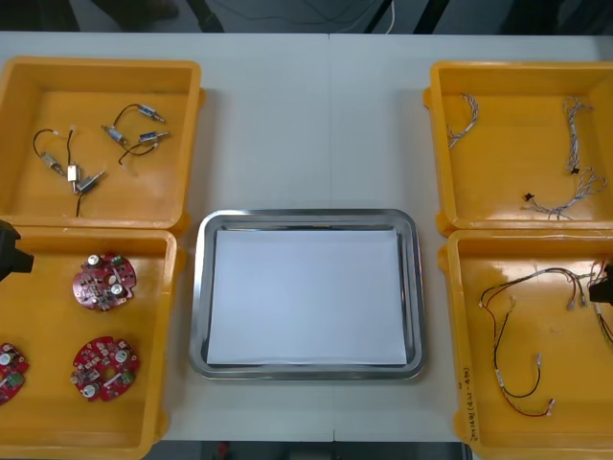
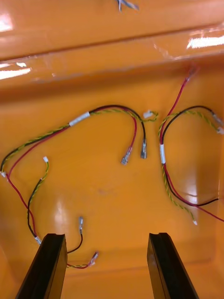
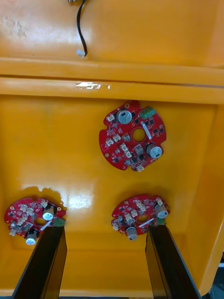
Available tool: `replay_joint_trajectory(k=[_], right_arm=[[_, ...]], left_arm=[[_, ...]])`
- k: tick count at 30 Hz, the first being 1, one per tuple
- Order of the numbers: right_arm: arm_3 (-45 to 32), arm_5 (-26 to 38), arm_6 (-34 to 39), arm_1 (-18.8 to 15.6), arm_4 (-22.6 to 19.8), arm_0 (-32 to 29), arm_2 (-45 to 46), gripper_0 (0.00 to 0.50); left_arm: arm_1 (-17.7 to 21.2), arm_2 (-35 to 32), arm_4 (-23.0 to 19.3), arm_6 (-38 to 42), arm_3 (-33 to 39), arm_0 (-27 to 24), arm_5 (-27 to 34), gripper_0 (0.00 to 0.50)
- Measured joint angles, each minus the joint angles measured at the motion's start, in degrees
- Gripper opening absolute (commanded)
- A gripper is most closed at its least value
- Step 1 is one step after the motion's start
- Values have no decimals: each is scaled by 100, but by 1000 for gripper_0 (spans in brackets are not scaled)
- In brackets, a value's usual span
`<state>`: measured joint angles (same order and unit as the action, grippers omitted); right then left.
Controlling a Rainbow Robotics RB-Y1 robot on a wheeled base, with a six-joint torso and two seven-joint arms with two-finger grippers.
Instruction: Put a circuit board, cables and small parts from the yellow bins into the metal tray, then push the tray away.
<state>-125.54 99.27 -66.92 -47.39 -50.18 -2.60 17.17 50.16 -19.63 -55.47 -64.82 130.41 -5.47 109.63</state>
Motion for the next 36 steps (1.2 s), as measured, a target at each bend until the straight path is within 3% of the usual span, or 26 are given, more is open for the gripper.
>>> replay_joint_trajectory(k=[3,10,15,24,29,36], right_arm=[[-1,-147,0,142,148,-162,-17,500],[-2,-352,0,600,1237,-237,-401,500],[-2,-357,0,902,1694,-240,-748,500],[-2,-540,1,1278,1815,-445,-871,500],[-2,-886,1,1304,2098,-670,-1098,500],[-2,-1287,3,1325,2124,-946,-1259,500]], left_arm=[[0,-56,0,3,1,128,0,500],[0,-266,29,19,31,561,-184,500],[0,-394,48,247,148,879,-451,500],[0,-565,149,1536,347,1421,-1001,500],[0,-665,149,1577,352,1790,-1385,500],[0,-704,149,1579,357,2338,-1945,500]])
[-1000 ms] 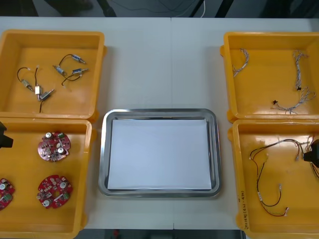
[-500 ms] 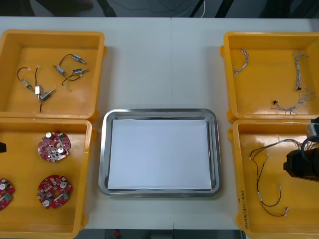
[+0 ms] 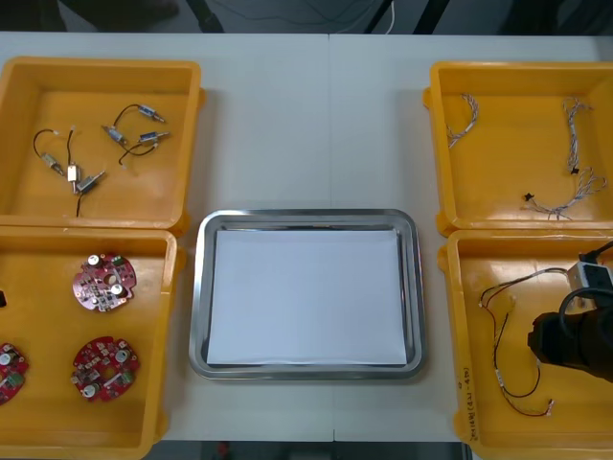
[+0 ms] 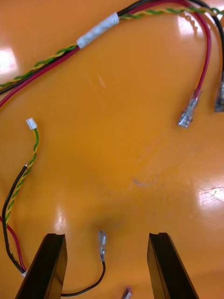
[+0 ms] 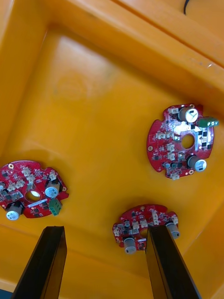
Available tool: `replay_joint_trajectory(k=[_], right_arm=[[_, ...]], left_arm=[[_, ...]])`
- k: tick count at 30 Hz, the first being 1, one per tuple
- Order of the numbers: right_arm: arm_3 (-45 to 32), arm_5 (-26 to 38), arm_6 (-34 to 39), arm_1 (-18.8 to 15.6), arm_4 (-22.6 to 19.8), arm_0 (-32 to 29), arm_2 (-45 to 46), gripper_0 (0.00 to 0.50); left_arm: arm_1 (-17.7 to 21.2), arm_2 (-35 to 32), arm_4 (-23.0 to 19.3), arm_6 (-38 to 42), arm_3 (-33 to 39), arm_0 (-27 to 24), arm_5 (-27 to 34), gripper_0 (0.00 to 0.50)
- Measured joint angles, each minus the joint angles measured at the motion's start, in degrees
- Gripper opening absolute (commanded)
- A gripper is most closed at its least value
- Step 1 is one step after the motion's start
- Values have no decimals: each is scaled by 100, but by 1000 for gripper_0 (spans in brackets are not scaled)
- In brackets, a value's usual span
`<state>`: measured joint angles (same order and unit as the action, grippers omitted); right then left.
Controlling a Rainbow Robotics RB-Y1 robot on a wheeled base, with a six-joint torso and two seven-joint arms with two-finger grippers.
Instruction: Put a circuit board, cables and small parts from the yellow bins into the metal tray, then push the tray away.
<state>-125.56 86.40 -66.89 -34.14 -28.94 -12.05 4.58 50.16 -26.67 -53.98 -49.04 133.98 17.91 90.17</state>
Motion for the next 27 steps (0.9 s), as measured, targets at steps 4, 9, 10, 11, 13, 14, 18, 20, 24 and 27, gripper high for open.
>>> replay_joint_trajectory(k=[4,9,10,11,13,14,18,20,24,27], right_arm=[[0,-216,1,30,0,-172,0,500],[1,-417,5,46,0,-333,-1,500],[7,-464,11,50,-1,-352,-2,500],[29,-530,20,55,-1,-364,-6,500],[117,-711,26,62,-2,-369,-35,500],[170,-796,26,62,-2,-369,-56,500],[311,-909,27,63,-3,-369,-115,500],[325,-909,27,63,-4,-369,-116,500],[330,-906,30,63,-5,-369,-117,500],[337,-905,53,66,-5,-369,-129,500]], left_arm=[[0,-6,0,15,2,273,-298,500],[0,-2,0,144,4,513,-465,500],[0,-2,0,205,5,549,-506,500],[0,-1,1,275,5,589,-561,500],[0,3,3,415,5,674,-688,500],[0,13,11,471,5,718,-752,500],[0,154,143,580,4,880,-1024,500],[0,241,212,580,3,948,-1150,500],[0,393,282,580,-13,1050,-1268,500],[0,462,288,580,-55,1102,-1344,500]])
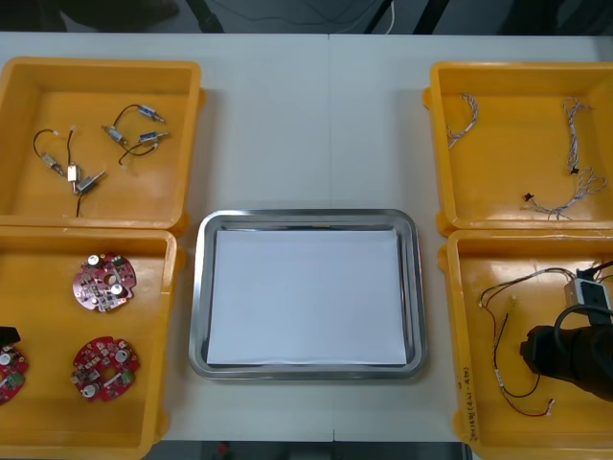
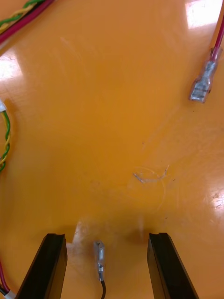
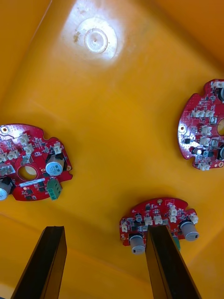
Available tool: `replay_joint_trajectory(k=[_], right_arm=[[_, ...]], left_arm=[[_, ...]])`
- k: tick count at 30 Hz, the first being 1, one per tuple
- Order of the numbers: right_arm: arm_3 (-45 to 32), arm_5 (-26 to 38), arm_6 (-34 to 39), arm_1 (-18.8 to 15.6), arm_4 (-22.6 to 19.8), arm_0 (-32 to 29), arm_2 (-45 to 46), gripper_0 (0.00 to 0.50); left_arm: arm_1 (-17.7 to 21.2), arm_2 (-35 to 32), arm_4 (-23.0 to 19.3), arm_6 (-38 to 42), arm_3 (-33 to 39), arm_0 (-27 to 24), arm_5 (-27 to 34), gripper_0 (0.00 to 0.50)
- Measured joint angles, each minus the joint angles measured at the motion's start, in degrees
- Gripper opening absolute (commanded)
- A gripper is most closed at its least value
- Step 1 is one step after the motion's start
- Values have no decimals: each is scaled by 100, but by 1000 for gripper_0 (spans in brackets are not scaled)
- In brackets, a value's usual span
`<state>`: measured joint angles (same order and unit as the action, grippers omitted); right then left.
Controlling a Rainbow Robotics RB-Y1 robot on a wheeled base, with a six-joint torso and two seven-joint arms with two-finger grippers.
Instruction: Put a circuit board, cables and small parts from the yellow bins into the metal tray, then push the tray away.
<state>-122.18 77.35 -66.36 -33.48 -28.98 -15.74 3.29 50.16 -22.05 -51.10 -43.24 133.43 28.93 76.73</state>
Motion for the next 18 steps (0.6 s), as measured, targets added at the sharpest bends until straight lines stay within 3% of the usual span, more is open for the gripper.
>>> replay_joint_trajectory(k=[16,17,18], right_arm=[[104,-230,130,151,2,-17,-20,500],[107,-254,130,151,2,-18,-20,473],[109,-267,131,151,2,-18,-20,363]], left_arm=[[0,396,172,0,-588,117,-718,500],[0,405,181,0,-618,121,-738,500],[0,413,191,0,-634,128,-756,500]])
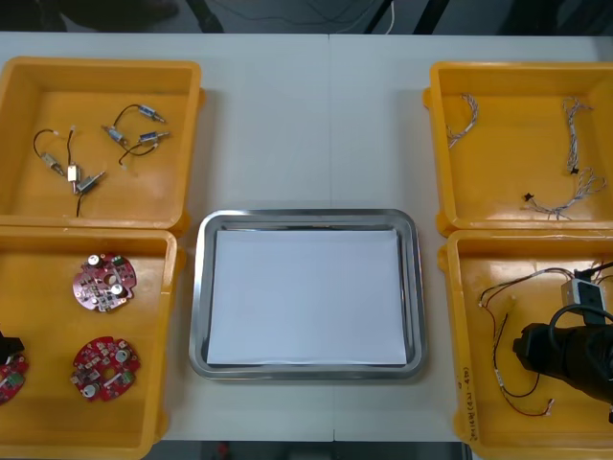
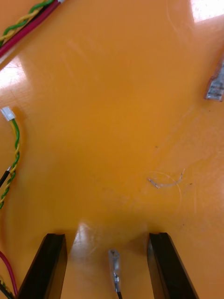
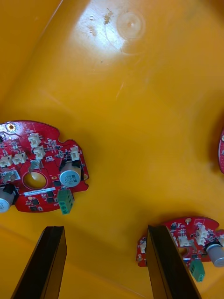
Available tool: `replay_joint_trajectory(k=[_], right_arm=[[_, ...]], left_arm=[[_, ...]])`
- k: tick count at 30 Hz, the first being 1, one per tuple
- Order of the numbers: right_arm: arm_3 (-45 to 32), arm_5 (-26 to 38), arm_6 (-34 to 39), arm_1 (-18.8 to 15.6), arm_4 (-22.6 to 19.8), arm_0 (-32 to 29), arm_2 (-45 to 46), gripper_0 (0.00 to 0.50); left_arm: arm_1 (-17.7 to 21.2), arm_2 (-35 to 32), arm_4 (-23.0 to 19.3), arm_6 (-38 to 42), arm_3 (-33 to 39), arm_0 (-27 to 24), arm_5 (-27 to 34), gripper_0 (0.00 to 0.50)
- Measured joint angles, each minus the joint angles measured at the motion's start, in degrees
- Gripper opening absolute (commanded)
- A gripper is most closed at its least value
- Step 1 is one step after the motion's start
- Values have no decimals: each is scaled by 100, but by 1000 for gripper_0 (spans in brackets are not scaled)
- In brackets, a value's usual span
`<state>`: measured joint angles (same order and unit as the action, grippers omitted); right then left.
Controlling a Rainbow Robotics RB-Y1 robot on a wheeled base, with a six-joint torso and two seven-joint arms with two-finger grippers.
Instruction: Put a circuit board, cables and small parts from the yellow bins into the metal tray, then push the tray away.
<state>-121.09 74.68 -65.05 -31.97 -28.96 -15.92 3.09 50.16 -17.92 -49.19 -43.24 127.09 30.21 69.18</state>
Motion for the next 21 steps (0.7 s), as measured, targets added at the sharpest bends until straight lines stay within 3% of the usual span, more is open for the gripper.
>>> replay_joint_trajectory(k=[1,3,5,7,21], right_arm=[[2,-6,0,0,0,0,0,257],[4,-7,0,0,0,0,0,161],[6,-7,0,0,0,0,0,115],[8,-10,0,0,0,0,0,9],[15,-45,0,0,-4,-1,5,0]], left_arm=[[0,8,8,0,-8,10,-18,500],[0,14,18,0,-24,43,-65,500],[0,18,32,0,-43,83,-122,500],[0,52,68,0,-77,111,-209,500],[0,570,431,0,-398,122,-660,500]])
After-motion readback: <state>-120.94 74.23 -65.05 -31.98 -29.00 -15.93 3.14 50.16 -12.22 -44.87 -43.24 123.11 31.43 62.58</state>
